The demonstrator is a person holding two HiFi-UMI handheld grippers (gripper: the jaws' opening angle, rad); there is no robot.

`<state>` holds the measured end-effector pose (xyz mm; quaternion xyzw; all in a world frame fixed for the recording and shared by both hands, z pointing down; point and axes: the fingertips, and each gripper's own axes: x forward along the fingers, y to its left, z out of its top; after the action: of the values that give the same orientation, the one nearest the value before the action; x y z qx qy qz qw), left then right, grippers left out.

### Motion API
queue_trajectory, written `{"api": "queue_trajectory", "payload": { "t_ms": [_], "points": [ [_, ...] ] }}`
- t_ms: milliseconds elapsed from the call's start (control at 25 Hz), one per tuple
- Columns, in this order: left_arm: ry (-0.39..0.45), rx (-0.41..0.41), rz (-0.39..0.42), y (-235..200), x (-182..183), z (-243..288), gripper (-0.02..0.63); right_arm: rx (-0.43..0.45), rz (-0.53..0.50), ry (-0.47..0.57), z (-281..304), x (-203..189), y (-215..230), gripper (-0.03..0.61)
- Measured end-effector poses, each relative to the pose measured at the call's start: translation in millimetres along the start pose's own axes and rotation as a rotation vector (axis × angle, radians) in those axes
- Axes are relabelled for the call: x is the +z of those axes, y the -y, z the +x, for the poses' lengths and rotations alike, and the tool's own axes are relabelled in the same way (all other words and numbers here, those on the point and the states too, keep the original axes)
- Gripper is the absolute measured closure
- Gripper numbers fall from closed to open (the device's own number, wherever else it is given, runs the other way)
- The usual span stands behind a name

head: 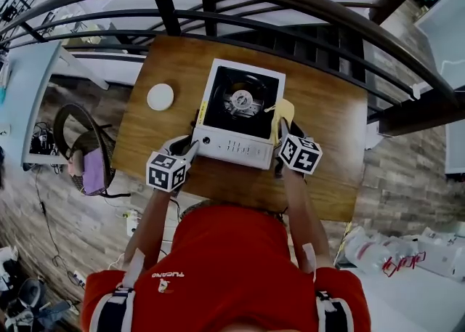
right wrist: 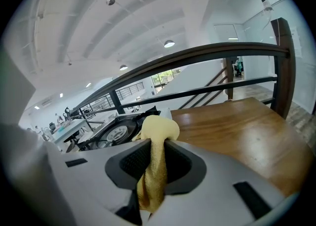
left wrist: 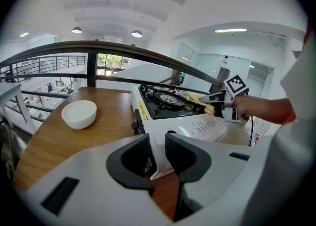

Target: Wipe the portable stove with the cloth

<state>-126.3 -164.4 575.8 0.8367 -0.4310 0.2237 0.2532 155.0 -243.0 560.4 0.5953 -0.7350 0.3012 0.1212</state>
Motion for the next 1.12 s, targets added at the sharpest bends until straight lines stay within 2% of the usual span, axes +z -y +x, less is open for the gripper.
{"api": "queue_trajectory", "payload": {
  "t_ms": [680,1120],
  "points": [
    [-0.023,0.002,-0.009,-1,2,-4,0.512,0.011,-0.103,-0.028,64,55,16,0.489],
    [-0.035,0.026,-0.026,-1,0,-1,0.512,0.058,-0.26,-0.085,110,89,26,0.489]
  ]
}}
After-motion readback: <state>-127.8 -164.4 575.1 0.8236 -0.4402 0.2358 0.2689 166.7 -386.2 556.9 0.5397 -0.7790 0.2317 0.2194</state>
